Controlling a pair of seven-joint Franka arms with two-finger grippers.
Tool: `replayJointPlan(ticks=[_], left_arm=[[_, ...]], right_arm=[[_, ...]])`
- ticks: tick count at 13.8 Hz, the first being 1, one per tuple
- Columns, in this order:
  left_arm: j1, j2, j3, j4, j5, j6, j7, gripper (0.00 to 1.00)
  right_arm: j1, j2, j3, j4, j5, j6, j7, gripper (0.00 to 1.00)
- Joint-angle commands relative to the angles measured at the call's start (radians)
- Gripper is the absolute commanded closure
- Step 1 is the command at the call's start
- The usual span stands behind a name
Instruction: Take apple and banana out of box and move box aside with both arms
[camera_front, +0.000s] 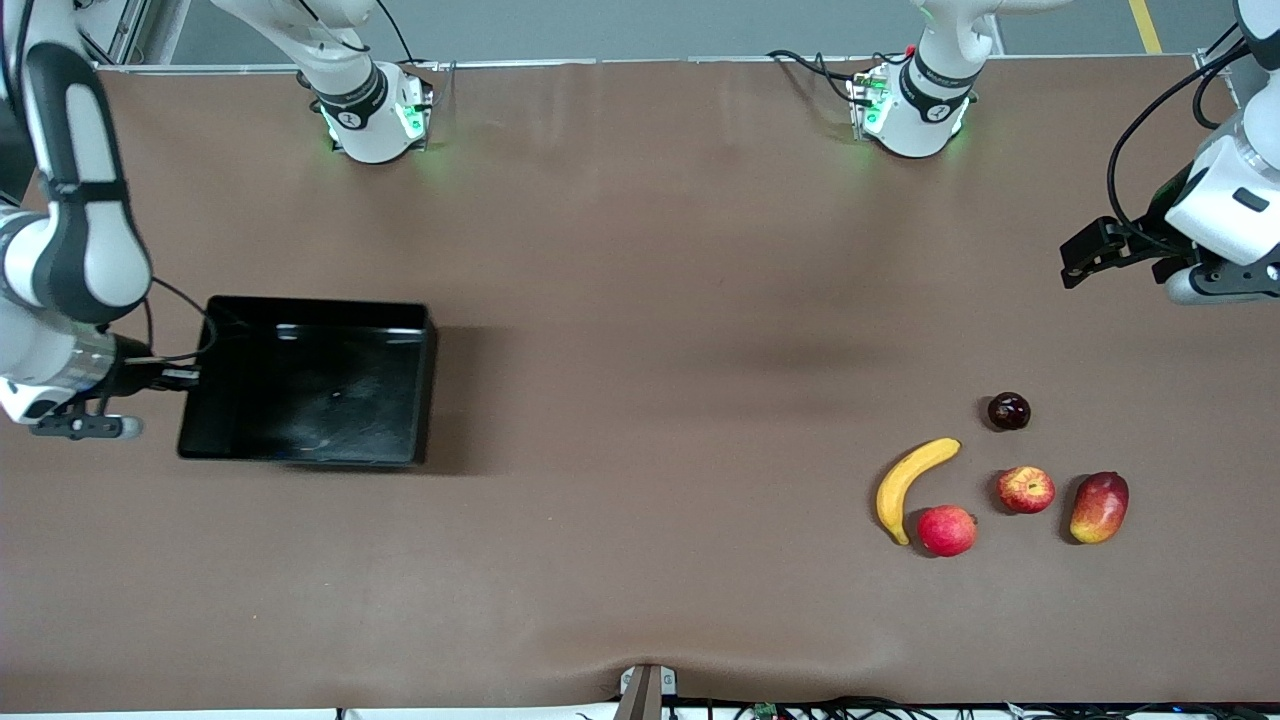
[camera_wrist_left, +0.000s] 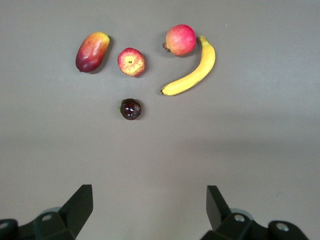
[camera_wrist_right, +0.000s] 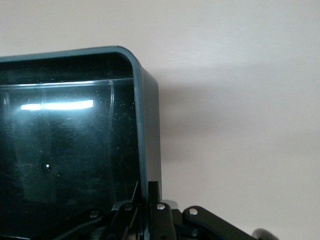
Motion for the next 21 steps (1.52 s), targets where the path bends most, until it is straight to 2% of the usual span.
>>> replayJointPlan(ticks=[1, 5, 6, 7, 10, 11, 14, 18, 21], left_arm=[[0.005, 0.002, 0.001, 0.002, -0.016, 0.008, 0.009, 0.0], [0.005, 0.013, 0.003, 0.002, -0.007, 0.02, 0.001, 0.0], [0.006, 0.013, 0.003, 0.002, -0.006, 0.02, 0.001, 0.0], [0.011, 0.014, 0.003, 0.002, -0.004, 0.02, 0.001, 0.0], [0.025, 0.014, 0.003, 0.003, -0.004, 0.02, 0.001, 0.0], [0.025, 0.014, 0.003, 0.005, -0.004, 0.02, 0.001, 0.0], [0.023, 0.008, 0.0, 0.005, -0.006, 0.016, 0.0, 0.0], [0.023, -0.007, -0.007, 0.003, -0.012, -0.015, 0.02, 0.0], [0.022, -0.019, -0.028, 0.0, -0.012, -0.036, 0.021, 0.0]], right_arm=[[-0.075, 0.064, 0.03, 0.006, 0.005, 0.069, -0.065, 1.0], [-0.138, 0.131, 0.032, 0.009, 0.009, 0.129, -0.088, 1.0], [-0.138, 0.142, 0.032, 0.012, 0.011, 0.135, -0.111, 0.72], [-0.138, 0.147, 0.032, 0.018, 0.011, 0.131, -0.118, 0.01], [-0.114, 0.129, 0.037, 0.087, 0.009, 0.051, -0.138, 0.0], [-0.1, 0.125, 0.047, 0.174, 0.008, 0.013, -0.145, 0.0], [-0.042, 0.135, 0.055, 0.456, -0.038, -0.275, -0.18, 0.0], [0.025, 0.101, 0.06, 0.582, -0.043, -0.367, -0.177, 0.0], [0.116, -0.028, 0.06, 0.597, -0.038, -0.524, -0.078, 0.0]])
